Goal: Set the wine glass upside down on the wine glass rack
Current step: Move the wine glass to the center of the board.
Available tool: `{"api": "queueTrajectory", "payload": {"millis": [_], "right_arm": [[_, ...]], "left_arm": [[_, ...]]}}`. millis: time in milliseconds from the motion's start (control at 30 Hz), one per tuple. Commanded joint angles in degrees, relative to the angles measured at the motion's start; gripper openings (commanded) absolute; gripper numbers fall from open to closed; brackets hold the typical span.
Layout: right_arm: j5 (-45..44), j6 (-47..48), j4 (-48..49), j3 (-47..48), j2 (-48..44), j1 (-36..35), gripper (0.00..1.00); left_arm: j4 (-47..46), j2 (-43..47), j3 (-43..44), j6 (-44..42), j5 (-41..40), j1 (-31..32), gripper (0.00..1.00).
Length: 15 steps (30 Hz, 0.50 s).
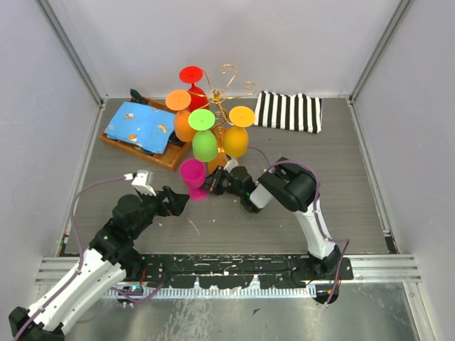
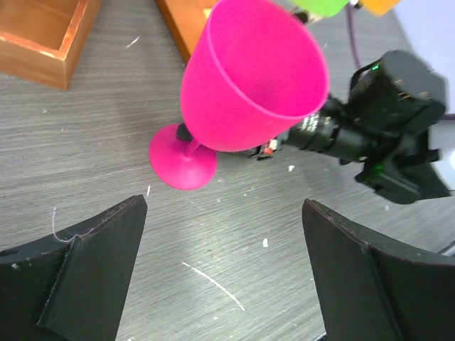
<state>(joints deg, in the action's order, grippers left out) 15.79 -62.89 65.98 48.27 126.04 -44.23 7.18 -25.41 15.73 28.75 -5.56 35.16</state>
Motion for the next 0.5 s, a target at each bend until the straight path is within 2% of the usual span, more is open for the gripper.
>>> {"api": "queueTrajectory", "payload": {"millis": [0,133,200,467], "right_arm": [[-1.3,1.2,1.3,-0.2,-1.9,-0.9,0.01],[-2.0,1.2,1.7,-1.1,-2.4,-1.8,0.01],[-2.4,1.2,1.8,-1.8,-2.7,-2.1,0.01],[-3.3,1.1,3.5,-4.2,-3.1,-3.5,0.01]], "left_arm": [[9.3,6.8,3.7,3.0,-0.3,0.2,0.98],[17.7,7.9,8.7,4.4,-10.9,0.2,0.98],[20.3,6.4,12.2,6.5,-13.5,0.2,0.98],[25.4,-4.4,22.4,9.6,-11.5,0.1,0.98]]}}
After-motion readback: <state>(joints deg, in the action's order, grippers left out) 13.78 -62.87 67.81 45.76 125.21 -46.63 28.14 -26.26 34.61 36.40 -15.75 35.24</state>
